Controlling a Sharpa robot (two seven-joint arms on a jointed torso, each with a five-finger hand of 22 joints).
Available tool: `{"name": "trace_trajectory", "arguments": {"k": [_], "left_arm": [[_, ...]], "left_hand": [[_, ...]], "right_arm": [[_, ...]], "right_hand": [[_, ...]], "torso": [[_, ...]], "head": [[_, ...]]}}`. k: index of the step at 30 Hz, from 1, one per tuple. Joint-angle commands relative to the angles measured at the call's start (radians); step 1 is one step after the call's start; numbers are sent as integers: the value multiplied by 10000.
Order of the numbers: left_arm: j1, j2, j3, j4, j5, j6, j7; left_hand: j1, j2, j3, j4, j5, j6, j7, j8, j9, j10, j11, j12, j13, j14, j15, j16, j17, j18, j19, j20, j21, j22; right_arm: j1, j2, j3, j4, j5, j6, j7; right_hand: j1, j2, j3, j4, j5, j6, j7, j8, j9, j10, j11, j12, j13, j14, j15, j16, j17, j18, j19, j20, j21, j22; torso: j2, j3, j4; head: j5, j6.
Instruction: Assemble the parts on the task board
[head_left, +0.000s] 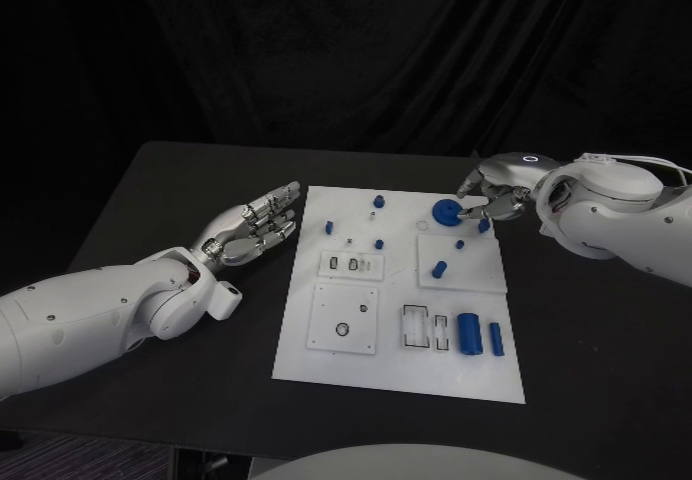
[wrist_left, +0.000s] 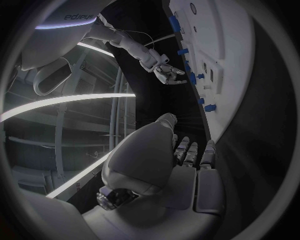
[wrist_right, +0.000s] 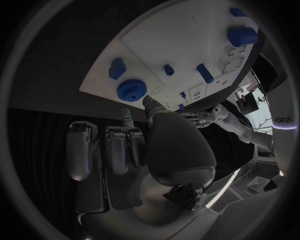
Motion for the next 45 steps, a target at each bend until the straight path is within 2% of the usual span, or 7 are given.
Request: {"name": "trace_trajectory", "arguments": {"k": [1,13,18,28,36,41,45], "left_arm": [[-19,23,8,7,7,-45,1582],[-26,25,7,-2,7,89,1502],[-27,20,7,-5,7,134,1468],[-28,11,7,-13,7,177,1433],[-28,39,7,-45,7,213,1398],[-29,47,7,-60,7,262,1363],[-31,50,7,-73,7,294,1347]], "left_hand": [[-12,-45,49,-1,8,-67,-33,-22,-8,4,59,63,11,-14,43,-31,-4,173,-12,-11,-27,4],[-28,-29,77,-14,5,132,138,38,33,3,96,77,12,-8,93,-28,-1,174,15,63,-12,15],[-35,-29,88,-23,4,245,218,67,50,-2,103,76,11,-4,106,-26,1,174,23,85,-7,18],[-42,-29,96,-29,2,342,278,92,64,-2,114,81,11,4,136,-22,5,175,41,122,3,26],[-45,-36,105,-44,-2,280,187,78,51,-26,126,52,4,8,157,-20,7,176,51,153,8,29],[-47,-33,113,-50,-6,334,156,88,58,-49,132,27,-2,18,176,-15,12,178,69,173,19,36],[-47,-30,116,-52,-5,356,154,92,62,-60,135,14,-4,18,182,-15,12,178,75,180,22,39]], "right_arm": [[-97,41,7,-69,161,-105,-429],[-219,198,7,-203,-14,-453,-554],[-229,235,8,-234,-61,-598,-509],[-245,333,8,-344,-78,-604,-510],[-368,455,8,-491,-80,-516,-484],[-464,569,9,-611,-79,-549,-418],[-511,672,11,-723,-79,-628,-342]], "right_hand": [[-12,-2,-59,-13,30,112,8,80,44,1041,67,25,2628,1034,75,22,2627,-181,416,61,60,1844],[97,-5,-47,-118,49,57,10,54,83,1041,73,25,2628,1034,83,22,2627,-178,411,73,59,1849],[185,50,-2,-216,405,-38,-7,15,132,1041,60,25,2628,1034,75,22,2627,-169,390,73,40,1843],[124,122,6,-176,489,-56,-11,9,155,1041,55,25,2628,1034,71,22,2627,-164,376,71,26,1835],[-18,132,-73,-123,120,-100,-20,-2,206,1041,49,25,2628,1034,68,22,2627,-159,361,69,9,1836],[-33,125,-98,-130,-12,-134,-22,-16,217,1041,47,25,2628,1034,66,22,2627,-160,361,68,9,1842],[-37,123,-103,-130,-32,-137,-22,-17,219,1041,47,25,2628,1034,66,22,2627,-159,359,68,7,1840]], "torso": [[0,-2,-7],[-5,-7,1],[-7,-17,10],[-4,-6,1],[-5,-9,1],[-1,-1,3],[-3,-7,8]], "head": [[1,-23],[-22,-42],[-17,-41],[-59,-45],[-71,-39],[2,-67],[-11,-91]]}}
